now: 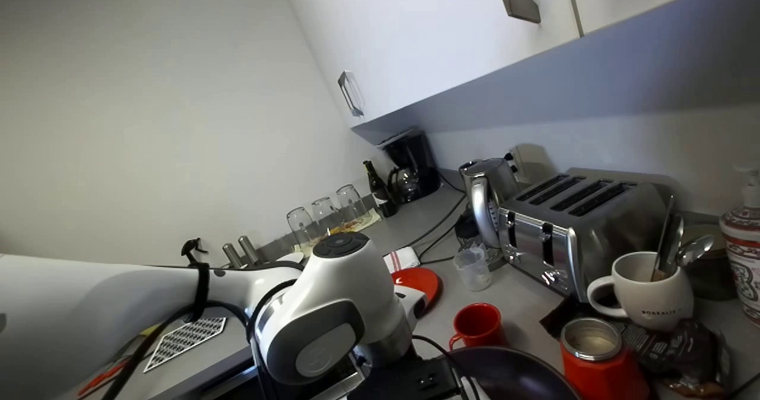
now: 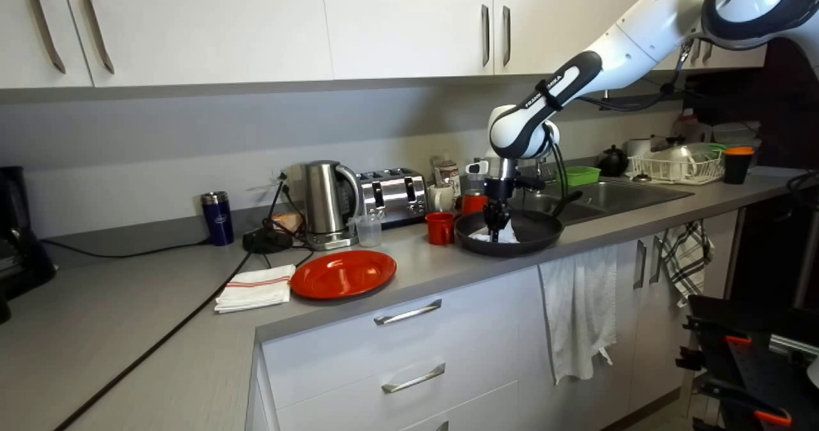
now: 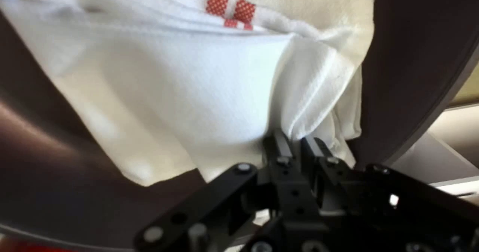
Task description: Wipe the pan with a towel
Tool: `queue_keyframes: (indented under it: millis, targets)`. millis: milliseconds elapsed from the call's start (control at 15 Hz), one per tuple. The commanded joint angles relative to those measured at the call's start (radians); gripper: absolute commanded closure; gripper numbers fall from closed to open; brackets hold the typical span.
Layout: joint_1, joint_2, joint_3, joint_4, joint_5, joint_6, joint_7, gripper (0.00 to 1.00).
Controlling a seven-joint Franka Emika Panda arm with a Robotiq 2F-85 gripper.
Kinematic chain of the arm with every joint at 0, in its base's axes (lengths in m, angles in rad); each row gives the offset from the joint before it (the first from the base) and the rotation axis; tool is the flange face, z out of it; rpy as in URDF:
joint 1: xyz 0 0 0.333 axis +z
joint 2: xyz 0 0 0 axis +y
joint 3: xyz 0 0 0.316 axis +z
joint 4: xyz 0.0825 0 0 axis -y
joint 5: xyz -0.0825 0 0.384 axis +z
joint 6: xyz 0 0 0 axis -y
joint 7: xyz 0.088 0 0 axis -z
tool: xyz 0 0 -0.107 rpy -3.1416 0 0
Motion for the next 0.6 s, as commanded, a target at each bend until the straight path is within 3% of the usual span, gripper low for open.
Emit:
queue_keyframes:
  millis: [0,533]
  targets:
    - [0.000,-0.013,-0.009,0.002,0.023,-0.036,-0.047,0.93]
    - [-0.065,0.004,-0.091,0.053,0.061,-0.049,0.010,0.93]
